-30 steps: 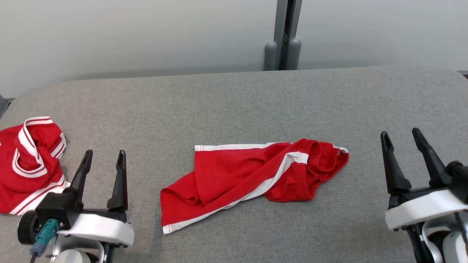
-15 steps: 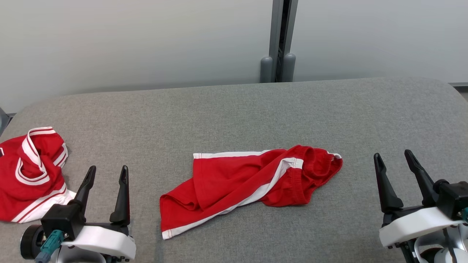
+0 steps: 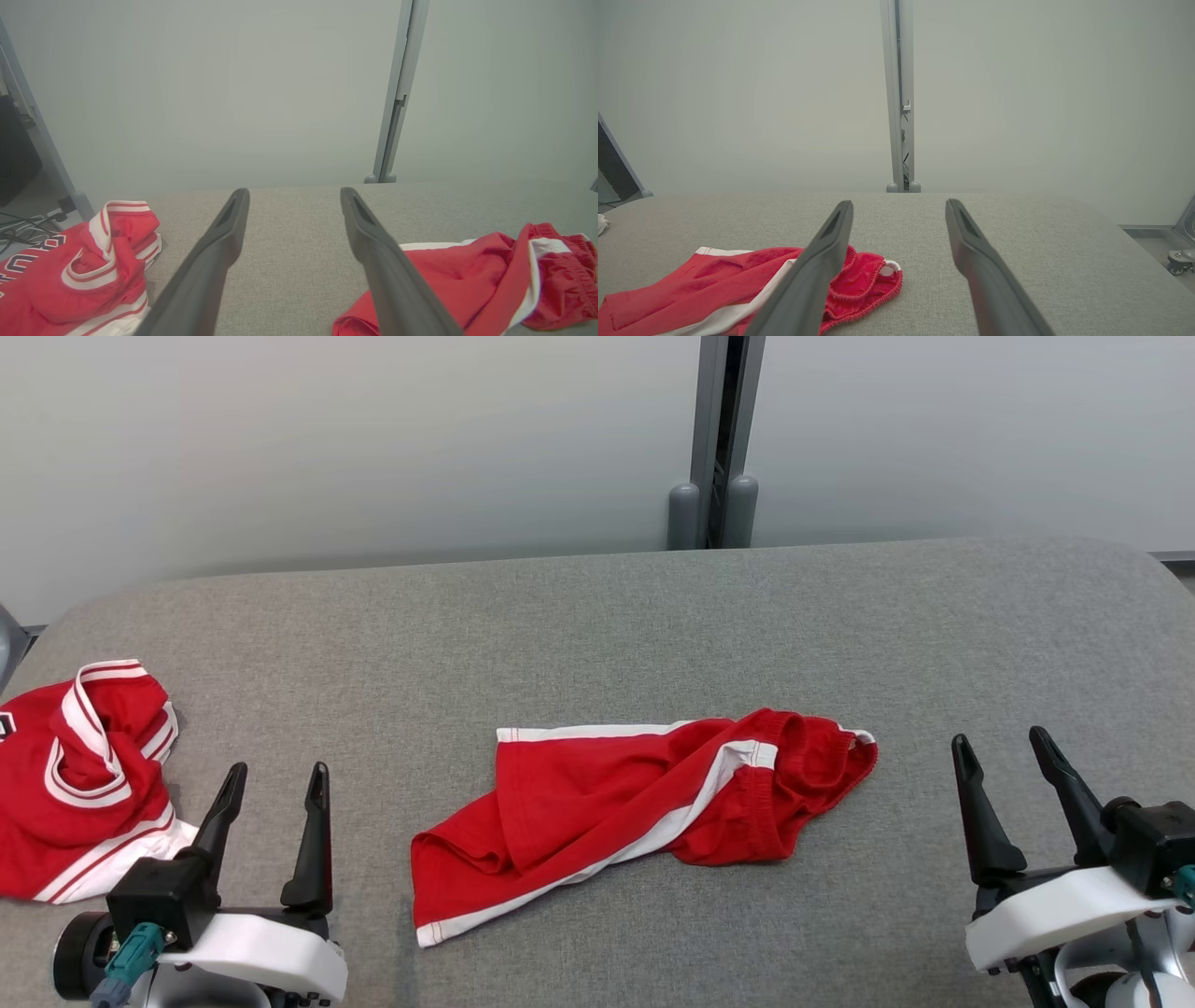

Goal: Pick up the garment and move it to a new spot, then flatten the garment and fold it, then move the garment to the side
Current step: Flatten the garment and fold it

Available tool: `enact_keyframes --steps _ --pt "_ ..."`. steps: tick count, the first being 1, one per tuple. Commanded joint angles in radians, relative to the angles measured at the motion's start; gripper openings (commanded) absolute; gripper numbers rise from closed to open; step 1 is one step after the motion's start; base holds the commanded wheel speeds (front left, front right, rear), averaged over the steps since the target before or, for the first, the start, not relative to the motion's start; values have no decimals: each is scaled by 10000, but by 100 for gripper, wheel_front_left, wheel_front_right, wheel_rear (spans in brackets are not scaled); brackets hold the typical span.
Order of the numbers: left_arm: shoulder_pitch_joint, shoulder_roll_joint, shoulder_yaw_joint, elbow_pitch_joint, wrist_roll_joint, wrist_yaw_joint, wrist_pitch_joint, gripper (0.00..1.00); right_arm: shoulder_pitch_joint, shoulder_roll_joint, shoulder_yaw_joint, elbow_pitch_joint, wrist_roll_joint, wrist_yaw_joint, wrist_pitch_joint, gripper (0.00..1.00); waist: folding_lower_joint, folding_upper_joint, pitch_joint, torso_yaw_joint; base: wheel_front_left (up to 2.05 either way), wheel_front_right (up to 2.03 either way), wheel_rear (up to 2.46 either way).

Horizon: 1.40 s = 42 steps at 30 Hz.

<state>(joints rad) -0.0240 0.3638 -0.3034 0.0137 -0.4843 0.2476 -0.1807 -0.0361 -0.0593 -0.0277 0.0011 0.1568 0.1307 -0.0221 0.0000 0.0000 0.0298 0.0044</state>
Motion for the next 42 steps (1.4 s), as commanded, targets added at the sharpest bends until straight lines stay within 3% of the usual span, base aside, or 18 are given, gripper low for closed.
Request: enact_keyframes --steps 1,19,30,31,32,33,39,42 --pt "-46 66 24 32 -11 55 0 100 -47 4 -51 2 -59 1 30 100 0 0 -2 4 0 0 0" --pt "-85 -269 -1168 1254 -1096 -1077 2064 100 -293 36 126 -49 -71 1 166 100 0 0 836 -175 0 0 0" --pt "-212 -435 -1496 2208 -1803 -1538 3154 100 -595 49 208 118 -58 1 35 100 0 0 1356 -236 0 0 0" --pt "-227 -458 -1549 2249 -1838 -1609 3220 80 -603 51 207 139 -60 1 31 100 0 0 1371 -238 0 0 0" --pt "-239 -462 -1556 2271 -1857 -1657 3205 17 -600 49 209 158 -59 1 30 100 0 0 1381 -239 0 0 0" --pt "-247 -467 -1548 2282 -1886 -1684 3174 0 -600 51 219 178 -45 1 38 100 0 0 1389 -239 0 0 0" --pt "-384 -421 -1539 2258 -1786 -1658 3024 0 -733 -89 569 260 235 1 308 100 0 0 1402 -166 0 0 0" --pt "-554 -421 -1561 2224 -1707 -1606 2949 0 -918 -370 1321 456 825 1 778 100 0 0 1491 -33 0 0 0"
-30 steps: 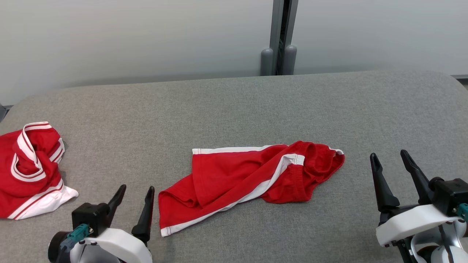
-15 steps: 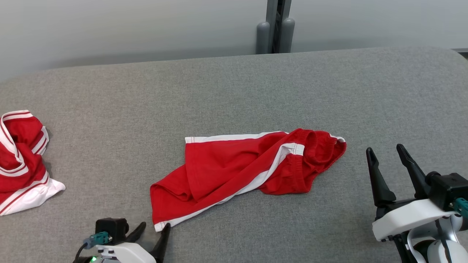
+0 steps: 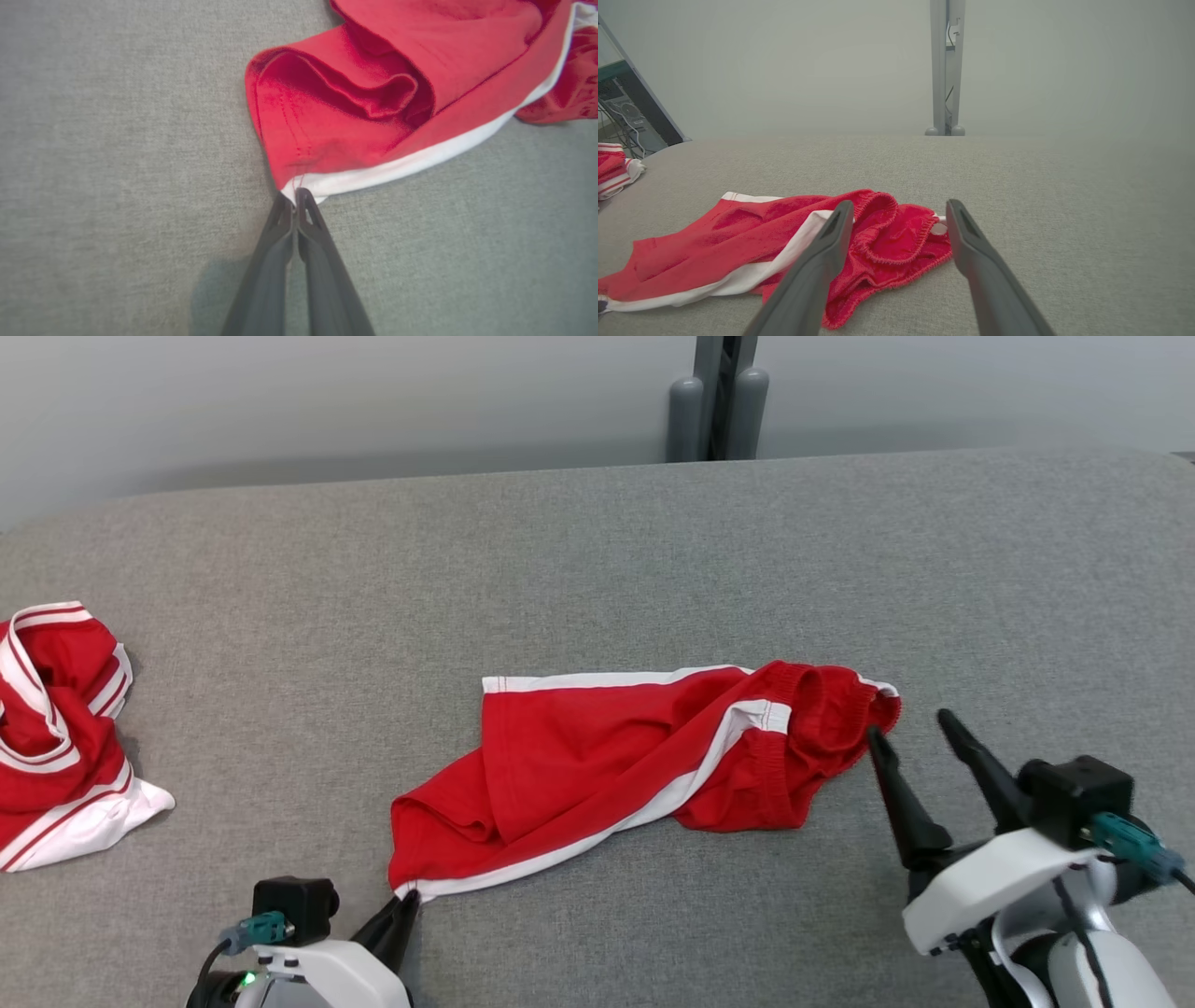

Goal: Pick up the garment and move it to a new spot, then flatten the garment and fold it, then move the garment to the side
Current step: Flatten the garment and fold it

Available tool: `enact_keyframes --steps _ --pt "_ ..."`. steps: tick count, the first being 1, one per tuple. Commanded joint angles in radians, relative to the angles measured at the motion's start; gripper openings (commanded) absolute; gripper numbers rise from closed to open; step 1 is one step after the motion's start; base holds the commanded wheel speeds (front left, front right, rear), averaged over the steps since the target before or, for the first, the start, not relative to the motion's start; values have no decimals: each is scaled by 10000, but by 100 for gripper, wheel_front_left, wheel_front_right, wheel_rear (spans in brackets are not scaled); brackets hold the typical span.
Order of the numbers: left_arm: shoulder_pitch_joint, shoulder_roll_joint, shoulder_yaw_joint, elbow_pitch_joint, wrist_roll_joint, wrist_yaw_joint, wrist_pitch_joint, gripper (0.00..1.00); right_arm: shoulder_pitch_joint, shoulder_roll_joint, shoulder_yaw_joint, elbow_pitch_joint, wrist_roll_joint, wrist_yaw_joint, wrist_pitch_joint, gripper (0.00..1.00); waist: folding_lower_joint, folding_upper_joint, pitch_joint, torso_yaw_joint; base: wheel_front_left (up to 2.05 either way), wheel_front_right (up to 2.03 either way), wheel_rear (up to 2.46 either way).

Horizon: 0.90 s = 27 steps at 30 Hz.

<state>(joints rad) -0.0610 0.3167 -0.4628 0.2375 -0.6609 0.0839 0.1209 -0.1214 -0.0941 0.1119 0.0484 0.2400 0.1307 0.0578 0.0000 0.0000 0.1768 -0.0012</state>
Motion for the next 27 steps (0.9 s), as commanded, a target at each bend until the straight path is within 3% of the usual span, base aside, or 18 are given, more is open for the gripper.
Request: enact_keyframes --steps 1,8,19,20,22,23,27 --pt "-204 38 31 -22 74 38 -85 0 -178 -122 174 54 107 2 118 100 0 0 53 54 0 0 0" --pt "-560 -65 -52 1 169 -3 -187 0 -1217 -732 1485 956 1166 1 828 100 0 0 448 396 0 0 0" --pt "-980 -278 -140 306 214 -145 -585 0 -2398 -1214 2591 2474 2221 1 854 100 0 0 768 797 0 0 0" --pt "-991 -289 -133 319 212 -154 -621 0 -2451 -1228 2683 2515 2369 1 798 48 0 0 772 805 0 0 0" --pt "-1038 -300 -113 345 208 -160 -716 0 -2562 -1283 2881 2571 2601 1 689 13 0 0 768 807 0 0 0" --pt "-1078 -297 -89 338 217 -153 -792 0 -2621 -1328 2941 2574 2695 1 619 0 0 0 759 801 0 0 0" --pt "-1241 -259 102 145 263 -52 -1165 0 -2633 -1442 2931 2418 2947 1 135 0 0 0 674 764 0 0 0"
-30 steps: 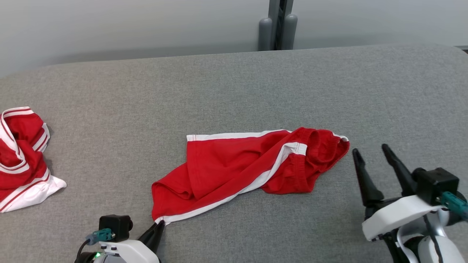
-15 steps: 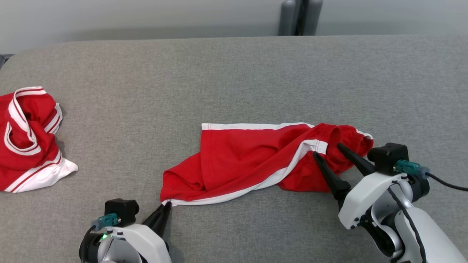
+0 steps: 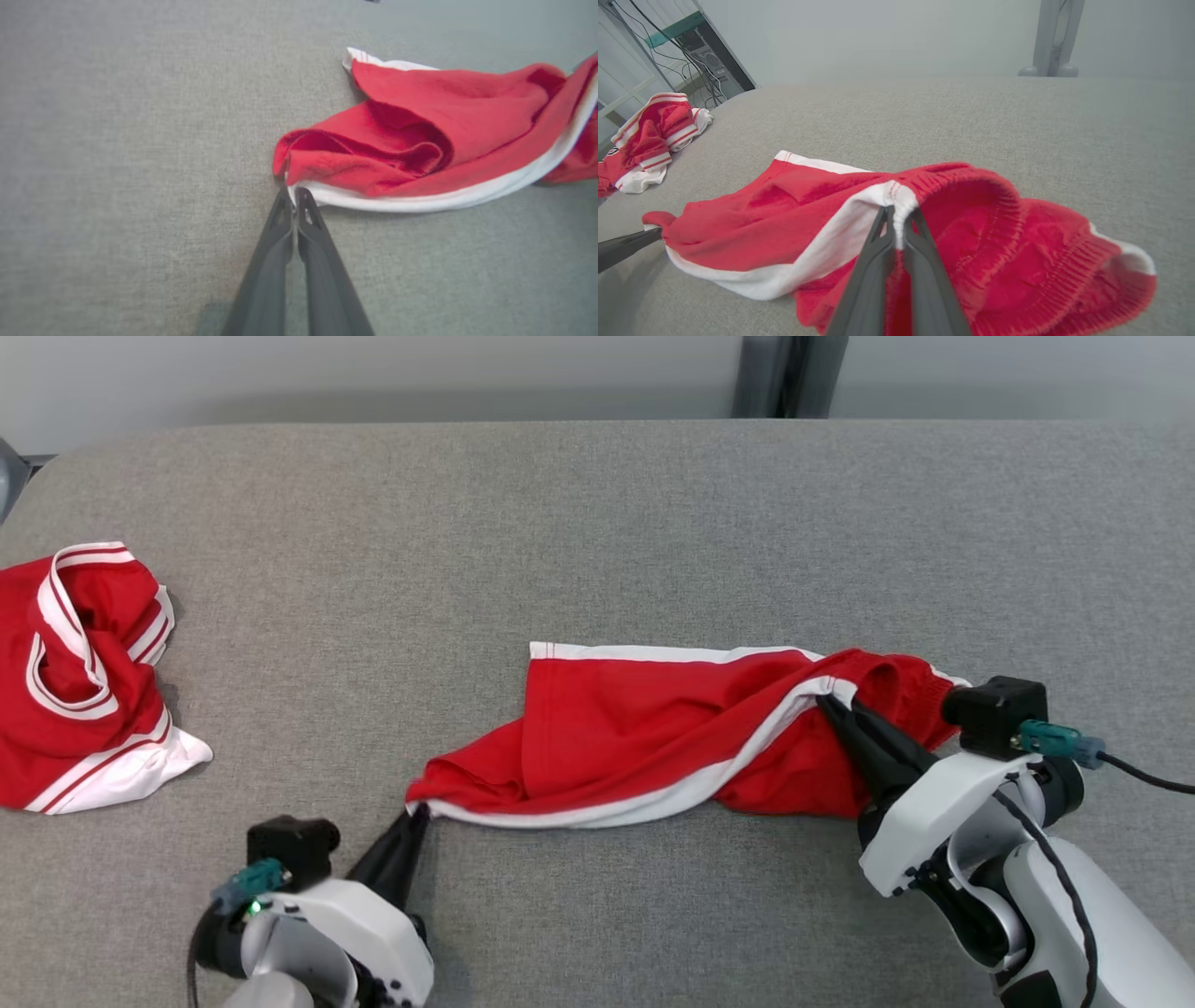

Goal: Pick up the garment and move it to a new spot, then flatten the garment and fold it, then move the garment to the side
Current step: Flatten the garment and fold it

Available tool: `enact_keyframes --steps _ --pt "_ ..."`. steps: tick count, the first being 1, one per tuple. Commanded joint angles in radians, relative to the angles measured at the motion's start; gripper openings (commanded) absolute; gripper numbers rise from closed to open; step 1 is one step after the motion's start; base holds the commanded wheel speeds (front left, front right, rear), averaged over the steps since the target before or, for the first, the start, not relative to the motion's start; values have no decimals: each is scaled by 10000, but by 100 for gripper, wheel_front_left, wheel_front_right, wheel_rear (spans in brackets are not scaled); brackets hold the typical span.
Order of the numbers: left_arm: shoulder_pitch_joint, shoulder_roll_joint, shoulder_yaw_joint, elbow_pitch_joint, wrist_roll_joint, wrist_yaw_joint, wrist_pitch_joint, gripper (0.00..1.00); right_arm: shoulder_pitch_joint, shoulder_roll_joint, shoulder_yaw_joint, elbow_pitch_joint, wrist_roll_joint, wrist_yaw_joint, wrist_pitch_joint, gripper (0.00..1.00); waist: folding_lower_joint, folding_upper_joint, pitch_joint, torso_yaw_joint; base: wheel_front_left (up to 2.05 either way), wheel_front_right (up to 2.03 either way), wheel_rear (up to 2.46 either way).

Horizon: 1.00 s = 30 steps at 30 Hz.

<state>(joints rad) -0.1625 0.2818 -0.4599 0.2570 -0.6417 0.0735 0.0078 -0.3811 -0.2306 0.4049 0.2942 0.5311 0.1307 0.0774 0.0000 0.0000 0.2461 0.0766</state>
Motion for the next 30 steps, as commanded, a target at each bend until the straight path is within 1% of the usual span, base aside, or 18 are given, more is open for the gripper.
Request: enact_keyframes --steps 1,5,9,13,14,19,23,26,30 --pt "-262 138 156 -142 98 98 -136 0 -63 -128 -62 -156 65 1 -235 0 0 0 -56 -30 0 0 0" --pt "-542 342 521 -759 180 315 -506 0 -19 -233 -351 -694 396 1 -647 0 0 0 -215 -93 0 0 0" --pt "-858 679 914 -1664 317 545 -666 0 -21 -374 -605 -1571 867 1 -824 0 0 0 -391 -219 0 0 0" --pt "-1267 960 1306 -2979 505 810 -772 0 -106 -599 -886 -2725 1433 1 -975 0 0 0 -557 -342 0 0 0" --pt "-1267 960 1306 -2979 505 810 -772 0 -106 -599 -886 -2725 1433 1 -975 0 0 0 -557 -342 0 0 0" --pt "-1828 1226 1766 -4682 889 1319 -821 0 -208 -916 -1343 -4159 1940 1 -1019 0 0 0 -751 -484 0 0 0" --pt "-2292 1484 2047 -5950 1316 1688 -676 0 -150 -992 -1758 -5133 2207 1 -1197 0 0 0 -859 -565 0 0 0" --pt "-2624 1641 2107 -6580 1509 1801 -512 0 -20 -943 -2025 -5533 2316 1 -1109 0 0 0 -903 -620 0 0 0" --pt "-2979 1706 1994 -6943 1665 1822 -266 0 40 -788 -2302 -5658 2354 1 -984 0 0 0 -905 -691 0 0 0"
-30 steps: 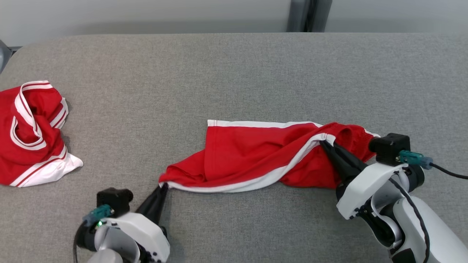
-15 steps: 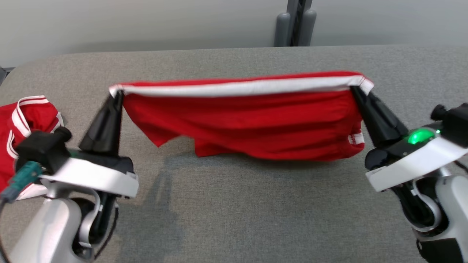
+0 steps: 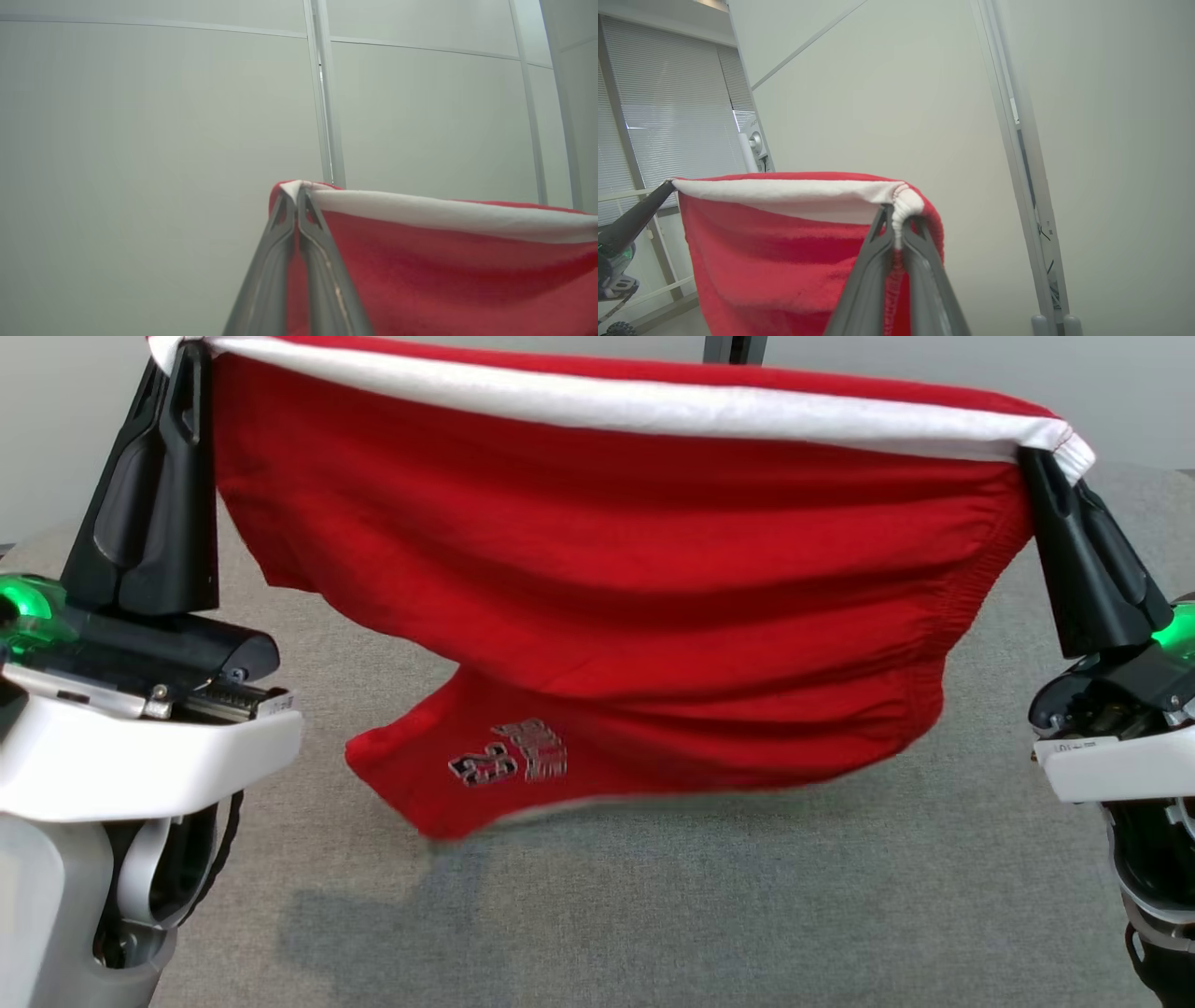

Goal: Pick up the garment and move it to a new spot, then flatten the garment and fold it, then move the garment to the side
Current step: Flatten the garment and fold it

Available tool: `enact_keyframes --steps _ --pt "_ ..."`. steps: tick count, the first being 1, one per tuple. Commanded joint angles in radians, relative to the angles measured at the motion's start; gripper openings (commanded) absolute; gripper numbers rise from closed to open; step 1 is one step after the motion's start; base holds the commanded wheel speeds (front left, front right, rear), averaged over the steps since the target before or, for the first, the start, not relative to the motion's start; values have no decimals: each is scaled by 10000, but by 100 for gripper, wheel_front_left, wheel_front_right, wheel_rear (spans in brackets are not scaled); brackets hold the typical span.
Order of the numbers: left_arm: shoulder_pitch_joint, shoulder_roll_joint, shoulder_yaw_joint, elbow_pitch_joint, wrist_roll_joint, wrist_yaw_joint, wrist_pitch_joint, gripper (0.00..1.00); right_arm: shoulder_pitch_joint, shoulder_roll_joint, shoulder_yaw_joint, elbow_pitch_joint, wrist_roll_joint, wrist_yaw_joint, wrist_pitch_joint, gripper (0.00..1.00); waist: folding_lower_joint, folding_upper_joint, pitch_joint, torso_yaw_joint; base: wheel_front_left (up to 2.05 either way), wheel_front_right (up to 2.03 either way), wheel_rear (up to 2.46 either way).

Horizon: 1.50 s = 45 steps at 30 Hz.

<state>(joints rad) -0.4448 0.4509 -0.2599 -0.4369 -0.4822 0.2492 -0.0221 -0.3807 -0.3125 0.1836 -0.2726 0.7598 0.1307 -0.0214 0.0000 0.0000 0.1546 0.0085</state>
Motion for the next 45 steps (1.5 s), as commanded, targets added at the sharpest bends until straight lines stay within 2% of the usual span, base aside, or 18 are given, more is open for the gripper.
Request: enact_keyframes --steps 1,7,10,13,19,26,27,30,34,37,41,45 --pt "-231 11 -38 -1 73 51 88 0 61 62 -106 53 55 1 66 0 0 0 27 -27 0 0 0" --pt "-1069 0 -259 755 -126 -414 243 0 -480 398 -173 617 496 2 93 0 0 0 415 -131 0 0 0" --pt "-1864 -91 -370 1747 -329 -809 303 0 -1203 252 -88 1338 555 1 94 0 0 0 817 -149 0 0 0" --pt "-3080 -204 -496 3049 -428 -1296 261 0 -2338 161 67 2465 413 1 -42 0 0 0 1266 -140 0 0 0" --pt "-5847 -709 -791 6341 -242 -2153 -193 0 -5215 404 583 5196 -171 -1 -698 0 0 0 2069 -68 0 0 0" --pt "-8520 -1134 -866 9871 124 -2729 -1404 0 -8123 1029 1317 8269 -749 -2 -1993 0 0 0 2367 -66 0 0 0" --pt "-8520 -1134 -866 9871 124 -2729 -1404 0 -8123 1029 1317 8269 -749 -2 -1993 0 0 0 2367 -66 0 0 0" --pt "-9240 -1316 -915 11169 94 -2918 -1576 0 -8981 1368 1343 9596 -824 -4 -2296 0 0 0 2434 -81 0 0 0" --pt "-9733 -1588 -1052 12911 -147 -3226 -1246 0 -9734 1794 1576 11610 -1025 -11 -2371 0 0 0 2464 -76 0 0 0" --pt "-9948 -1796 -1186 13674 -216 -3438 -1413 0 -10055 2019 1822 12406 -960 -11 -2397 0 0 0 2576 -10 0 0 0" --pt "-9263 -2342 -1360 14153 -483 -3658 -1953 0 -9528 1975 2547 12530 -626 -1 -2449 0 0 0 2742 222 0 0 0" --pt "-7976 -2576 -1471 13923 -666 -3726 -2281 0 -8309 1605 3285 11812 -155 1 -2463 0 0 0 2691 317 0 0 0"
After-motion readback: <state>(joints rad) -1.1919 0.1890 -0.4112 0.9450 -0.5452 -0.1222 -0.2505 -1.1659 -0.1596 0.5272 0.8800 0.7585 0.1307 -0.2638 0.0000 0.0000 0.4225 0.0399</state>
